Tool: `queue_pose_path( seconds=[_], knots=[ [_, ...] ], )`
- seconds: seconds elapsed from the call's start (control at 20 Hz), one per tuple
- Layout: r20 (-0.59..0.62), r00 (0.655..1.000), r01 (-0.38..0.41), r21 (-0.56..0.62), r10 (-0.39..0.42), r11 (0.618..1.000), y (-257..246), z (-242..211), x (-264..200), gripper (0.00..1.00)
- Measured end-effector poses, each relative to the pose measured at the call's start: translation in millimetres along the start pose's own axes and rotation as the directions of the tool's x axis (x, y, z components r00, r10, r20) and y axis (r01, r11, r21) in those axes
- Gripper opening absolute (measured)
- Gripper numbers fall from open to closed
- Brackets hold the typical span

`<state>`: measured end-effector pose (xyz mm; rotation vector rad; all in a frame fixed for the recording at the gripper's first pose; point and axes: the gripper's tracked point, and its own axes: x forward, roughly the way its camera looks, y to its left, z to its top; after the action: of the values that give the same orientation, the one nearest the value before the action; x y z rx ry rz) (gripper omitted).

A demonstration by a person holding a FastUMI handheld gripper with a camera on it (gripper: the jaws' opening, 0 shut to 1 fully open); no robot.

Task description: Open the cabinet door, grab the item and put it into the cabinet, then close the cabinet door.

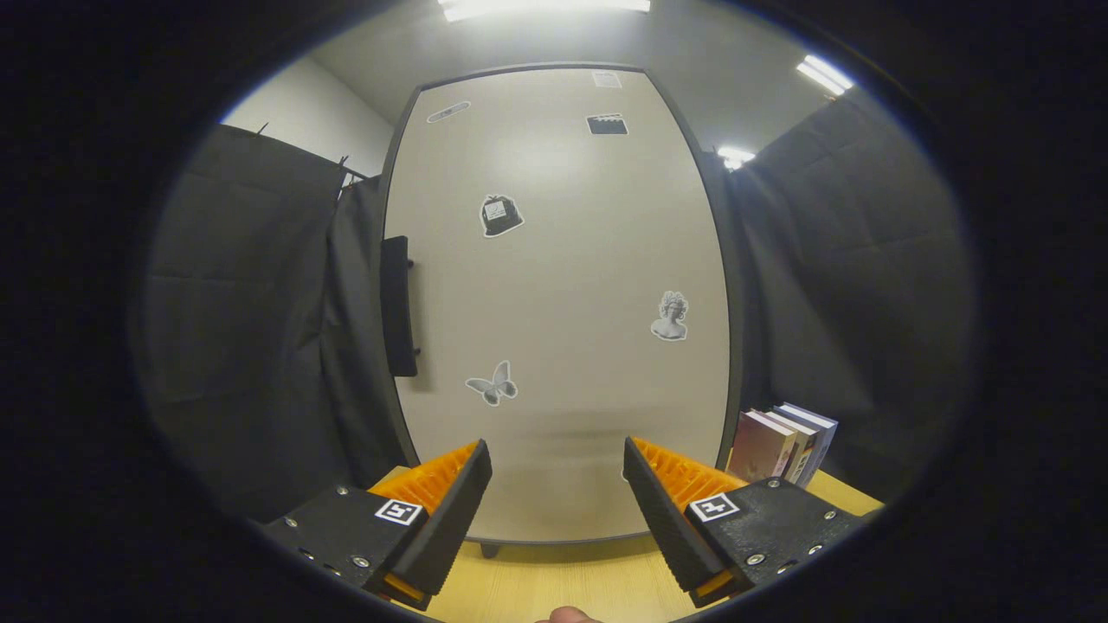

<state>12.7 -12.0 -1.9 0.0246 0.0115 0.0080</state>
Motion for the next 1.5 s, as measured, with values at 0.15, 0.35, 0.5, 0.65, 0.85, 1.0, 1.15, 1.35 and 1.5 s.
queue_pose_path(
  seconds=[0.15,0.35,0.5,0.65,0.85,1.0,1.15,1.35,1.5],
  knots=[
    [0.005,1.0,-0.007,-0.026,0.007,1.0,6.1,2.7,-1.0,0.96],
    [0.022,1.0,-0.018,-0.047,0.019,0.999,15.4,10.4,-1.6,0.96],
    [0.013,0.999,-0.038,-0.05,0.038,0.998,24.7,16.8,5.2,0.96],
    [0.014,0.998,-0.059,-0.051,0.06,0.997,38.1,28.8,14.7,0.96],
    [0.005,0.996,-0.092,-0.05,0.093,0.994,57.4,38.6,27.0,0.96],
    [0.005,0.994,-0.108,-0.052,0.109,0.993,72.7,45.0,35.7,0.96],
    [0.027,0.992,-0.122,-0.064,0.124,0.99,89.6,59.8,42.8,0.96],
    [0.071,0.988,-0.128,-0.107,0.136,0.986,112.1,82.1,57.7,0.96],
    [0.091,0.987,-0.122,-0.117,0.133,0.986,127.0,90.1,76.8,0.96]
  ],
)
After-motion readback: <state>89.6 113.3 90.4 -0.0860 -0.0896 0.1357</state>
